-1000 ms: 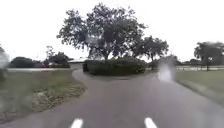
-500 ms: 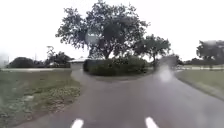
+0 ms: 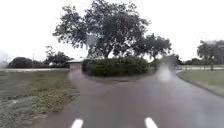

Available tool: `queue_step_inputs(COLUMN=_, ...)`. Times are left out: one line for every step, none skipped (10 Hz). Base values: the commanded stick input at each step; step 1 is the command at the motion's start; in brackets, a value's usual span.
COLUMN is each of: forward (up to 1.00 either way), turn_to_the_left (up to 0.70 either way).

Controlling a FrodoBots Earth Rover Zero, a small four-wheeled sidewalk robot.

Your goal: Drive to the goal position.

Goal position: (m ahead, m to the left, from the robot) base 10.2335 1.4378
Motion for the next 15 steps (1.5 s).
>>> queue_step_inputs(forward=0.85, turn_to_the_left=0.34)
queue_step_inputs(forward=0.85, turn_to_the_left=0.34)
queue_step_inputs(forward=0.85, turn_to_the_left=0.34)
queue_step_inputs(forward=0.85, turn_to_the_left=0.34)
queue_step_inputs(forward=0.85, turn_to_the_left=0.34)
queue_step_inputs(forward=0.85, turn_to_the_left=0.33)
queue_step_inputs(forward=0.85, turn_to_the_left=0.24)
queue_step_inputs(forward=0.85, turn_to_the_left=0.02)
queue_step_inputs(forward=0.85, turn_to_the_left=0.0)
queue_step_inputs(forward=0.85, turn_to_the_left=0.0)
queue_step_inputs(forward=0.85, turn_to_the_left=0.0)
queue_step_inputs(forward=0.85, turn_to_the_left=0.0)
queue_step_inputs(forward=0.85, turn_to_the_left=0.0)
queue_step_inputs(forward=0.85, turn_to_the_left=0.0)
queue_step_inputs(forward=0.85, turn_to_the_left=0.0)
